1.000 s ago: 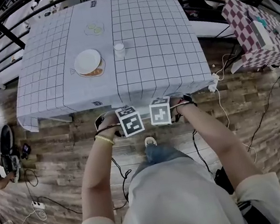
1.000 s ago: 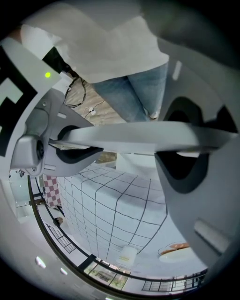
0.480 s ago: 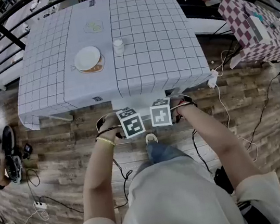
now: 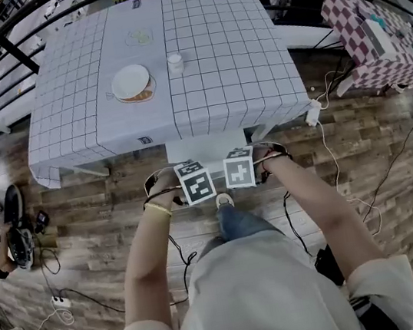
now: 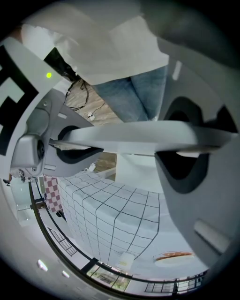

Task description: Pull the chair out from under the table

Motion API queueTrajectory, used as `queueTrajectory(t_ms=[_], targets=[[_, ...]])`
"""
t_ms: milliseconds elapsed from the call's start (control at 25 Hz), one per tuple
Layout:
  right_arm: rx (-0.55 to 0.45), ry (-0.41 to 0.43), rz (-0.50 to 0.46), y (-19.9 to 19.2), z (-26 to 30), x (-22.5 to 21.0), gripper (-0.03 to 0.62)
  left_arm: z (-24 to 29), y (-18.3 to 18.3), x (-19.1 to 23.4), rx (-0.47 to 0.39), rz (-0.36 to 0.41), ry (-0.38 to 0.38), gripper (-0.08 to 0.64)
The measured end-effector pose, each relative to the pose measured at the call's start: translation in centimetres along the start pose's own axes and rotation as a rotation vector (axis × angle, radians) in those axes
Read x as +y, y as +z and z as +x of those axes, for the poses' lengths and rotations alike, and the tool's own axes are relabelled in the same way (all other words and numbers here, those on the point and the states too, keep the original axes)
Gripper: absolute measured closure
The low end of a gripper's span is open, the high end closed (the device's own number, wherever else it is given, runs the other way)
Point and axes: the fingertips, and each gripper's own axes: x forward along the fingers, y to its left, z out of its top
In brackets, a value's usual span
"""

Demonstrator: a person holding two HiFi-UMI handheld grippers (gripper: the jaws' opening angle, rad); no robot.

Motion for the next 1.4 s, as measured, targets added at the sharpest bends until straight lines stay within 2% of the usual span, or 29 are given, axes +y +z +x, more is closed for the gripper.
queueTrajectory(t_ms=[1400], targets=[[0.009, -0.002, 0.027, 0.0, 1.1, 11.8, 0.509, 0.3, -0.7, -11.5, -0.007, 0.042, -0.003, 0.476]])
